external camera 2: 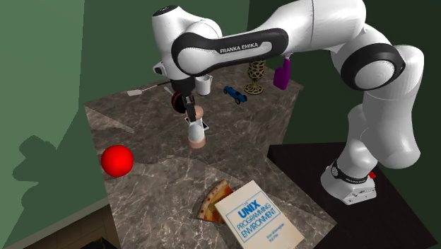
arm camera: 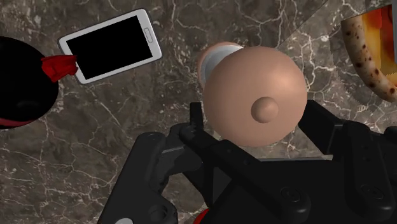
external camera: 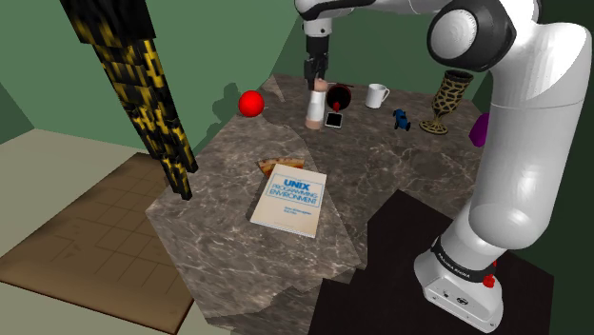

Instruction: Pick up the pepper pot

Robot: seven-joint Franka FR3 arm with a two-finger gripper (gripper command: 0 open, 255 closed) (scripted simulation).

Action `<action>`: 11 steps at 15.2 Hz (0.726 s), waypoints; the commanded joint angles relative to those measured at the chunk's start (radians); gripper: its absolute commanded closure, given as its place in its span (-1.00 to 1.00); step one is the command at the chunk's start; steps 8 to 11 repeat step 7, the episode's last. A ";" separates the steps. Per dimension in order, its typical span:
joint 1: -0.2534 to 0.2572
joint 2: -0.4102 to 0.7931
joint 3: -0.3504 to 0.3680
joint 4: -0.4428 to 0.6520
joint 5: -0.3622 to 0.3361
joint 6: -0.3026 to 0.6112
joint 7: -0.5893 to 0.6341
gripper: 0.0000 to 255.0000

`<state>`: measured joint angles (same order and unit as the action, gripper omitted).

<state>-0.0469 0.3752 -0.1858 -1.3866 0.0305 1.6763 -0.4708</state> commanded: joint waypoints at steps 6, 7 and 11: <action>-0.004 0.010 -0.001 0.098 0.001 -0.088 -0.001 1.00; -0.004 0.010 -0.001 0.098 0.002 -0.088 -0.001 1.00; -0.004 0.010 -0.001 0.098 0.002 -0.088 -0.001 1.00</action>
